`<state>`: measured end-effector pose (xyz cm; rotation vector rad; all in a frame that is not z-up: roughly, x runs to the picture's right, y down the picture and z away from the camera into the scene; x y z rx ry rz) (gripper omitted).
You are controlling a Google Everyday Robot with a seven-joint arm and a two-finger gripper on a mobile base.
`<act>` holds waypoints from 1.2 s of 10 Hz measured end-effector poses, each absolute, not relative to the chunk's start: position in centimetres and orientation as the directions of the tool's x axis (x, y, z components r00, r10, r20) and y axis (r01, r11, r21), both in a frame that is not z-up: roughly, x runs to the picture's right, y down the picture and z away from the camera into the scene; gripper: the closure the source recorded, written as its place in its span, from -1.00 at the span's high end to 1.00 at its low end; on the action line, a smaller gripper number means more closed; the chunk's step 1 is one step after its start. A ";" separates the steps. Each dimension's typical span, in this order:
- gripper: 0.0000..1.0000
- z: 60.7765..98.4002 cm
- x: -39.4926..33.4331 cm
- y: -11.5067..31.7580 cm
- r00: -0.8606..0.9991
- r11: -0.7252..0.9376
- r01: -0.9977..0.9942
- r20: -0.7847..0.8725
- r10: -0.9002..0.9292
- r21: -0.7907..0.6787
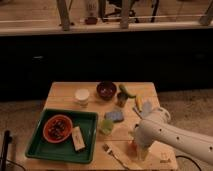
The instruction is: Place apple in paper cup
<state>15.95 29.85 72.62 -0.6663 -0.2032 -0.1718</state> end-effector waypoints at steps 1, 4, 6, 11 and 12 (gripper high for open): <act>0.60 73.1 16.1 30.2 0.966 0.774 0.220 0.241 -0.091 -0.594; 0.23 74.2 16.7 30.8 0.966 0.772 0.220 0.242 -0.088 -0.597; -0.20 74.4 16.9 30.9 0.962 0.769 0.235 0.255 -0.097 -0.595; -1.00 73.2 16.6 30.2 0.943 0.764 0.304 0.294 -0.156 -0.570; -1.00 72.6 16.1 29.8 0.935 0.762 0.329 0.307 -0.179 -0.558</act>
